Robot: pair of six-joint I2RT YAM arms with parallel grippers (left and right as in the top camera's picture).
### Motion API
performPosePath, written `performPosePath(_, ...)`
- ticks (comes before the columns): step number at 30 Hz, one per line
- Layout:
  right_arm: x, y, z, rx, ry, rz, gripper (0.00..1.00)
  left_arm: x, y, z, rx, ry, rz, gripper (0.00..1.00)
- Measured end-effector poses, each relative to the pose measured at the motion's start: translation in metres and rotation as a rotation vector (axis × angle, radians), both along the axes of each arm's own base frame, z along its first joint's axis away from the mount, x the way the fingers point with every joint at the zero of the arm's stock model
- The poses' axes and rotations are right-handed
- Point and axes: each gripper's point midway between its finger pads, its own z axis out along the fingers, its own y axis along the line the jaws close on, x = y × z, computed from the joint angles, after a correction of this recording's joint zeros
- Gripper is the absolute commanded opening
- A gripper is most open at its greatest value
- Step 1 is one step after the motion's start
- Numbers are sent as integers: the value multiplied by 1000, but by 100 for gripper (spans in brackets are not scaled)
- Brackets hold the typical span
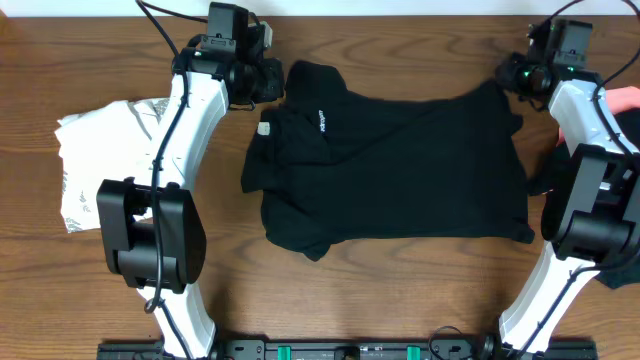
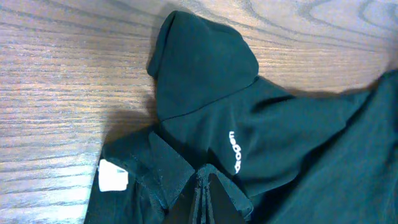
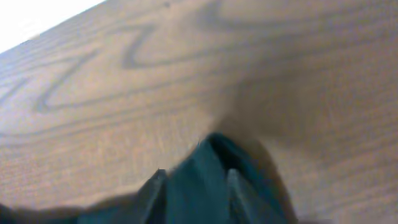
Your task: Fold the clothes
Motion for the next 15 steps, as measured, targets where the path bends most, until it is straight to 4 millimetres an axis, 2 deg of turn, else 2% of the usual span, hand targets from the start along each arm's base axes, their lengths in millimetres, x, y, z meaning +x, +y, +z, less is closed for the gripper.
performPosePath(5, -31, 2, -20, -8, 148, 17, 35, -1, 0, 0, 1, 4, 0, 6)
performPosePath(8, -51, 2, -30, -6, 236, 26, 37, -9, 1, -5, 6, 42, 0, 6)
performPosePath(11, -76, -2, -35, 7, 335, 23, 42, -29, 5, -15, 23, 136, -2, 12)
performPosePath(12, -86, -5, -33, 10, 364, 24, 48, -39, 6, -19, 30, 181, -3, 16)
performPosePath(14, -110, -8, -23, 17, 431, 37, 58, -58, 9, -25, 44, 266, -4, 16)
performPosePath(15, -121, -10, -15, 22, 455, 35, 59, -69, 11, -28, 52, 314, -4, 16)
